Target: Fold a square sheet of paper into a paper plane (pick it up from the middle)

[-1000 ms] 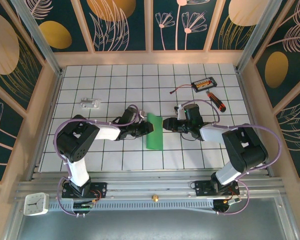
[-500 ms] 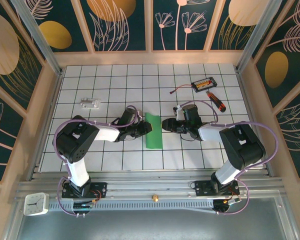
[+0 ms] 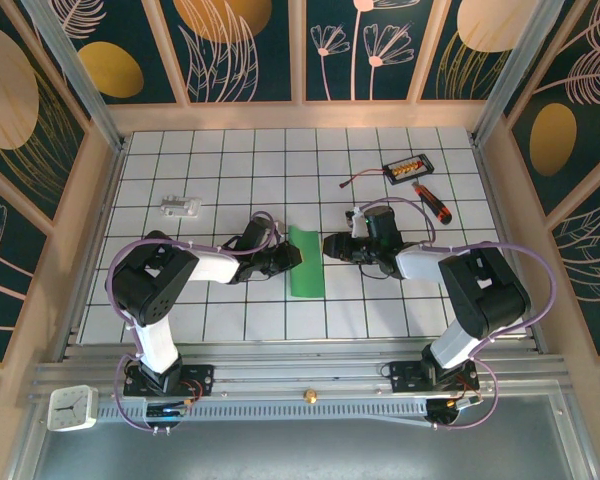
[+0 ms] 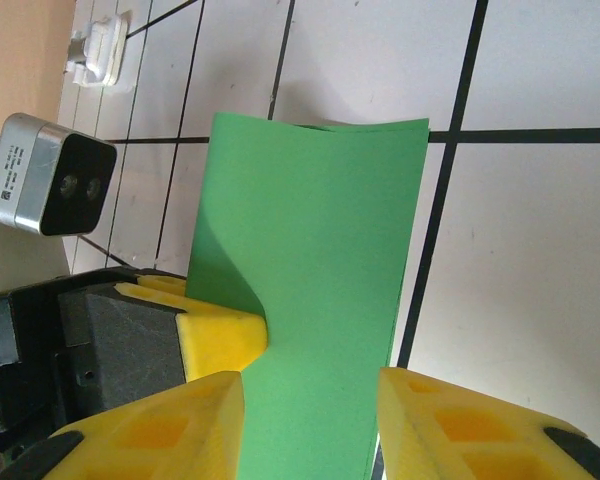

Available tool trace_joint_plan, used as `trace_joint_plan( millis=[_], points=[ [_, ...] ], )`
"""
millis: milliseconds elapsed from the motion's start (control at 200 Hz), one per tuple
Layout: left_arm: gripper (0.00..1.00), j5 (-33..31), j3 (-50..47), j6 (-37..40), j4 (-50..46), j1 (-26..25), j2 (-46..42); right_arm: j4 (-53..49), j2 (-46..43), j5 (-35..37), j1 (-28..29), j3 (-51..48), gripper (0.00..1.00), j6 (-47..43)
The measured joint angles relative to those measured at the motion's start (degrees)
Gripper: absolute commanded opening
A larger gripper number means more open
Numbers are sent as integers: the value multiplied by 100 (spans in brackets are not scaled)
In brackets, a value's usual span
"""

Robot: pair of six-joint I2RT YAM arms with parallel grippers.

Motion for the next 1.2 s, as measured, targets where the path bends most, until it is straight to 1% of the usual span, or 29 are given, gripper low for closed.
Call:
trace_joint_plan(
  millis=[400, 490, 606, 736, 886, 1051, 1201],
  points=[
    [10, -83, 0, 68, -70, 0, 0, -83, 0, 50, -2, 2, 40, -42],
    [10, -50, 48, 177, -122, 2, 22, -85, 0, 94, -2, 2, 39, -44],
    [10, 138, 177, 446, -299, 39, 72, -85, -17, 122, -15, -28, 39, -44],
    [10, 415, 369, 868, -568, 94, 151, -160, -251, 138, -87, -254, 38, -85],
    [12, 546, 697, 1274, -981, 109, 293, -184, -597, 120, -111, -560, 37, -98],
    [15, 544, 828, 1329, -1198, 109, 328, 66, -636, -20, -70, -804, 36, 162],
    [17, 518, 828, 1235, -1185, 107, 326, 444, -479, -66, 192, -844, 34, 483]
  ],
)
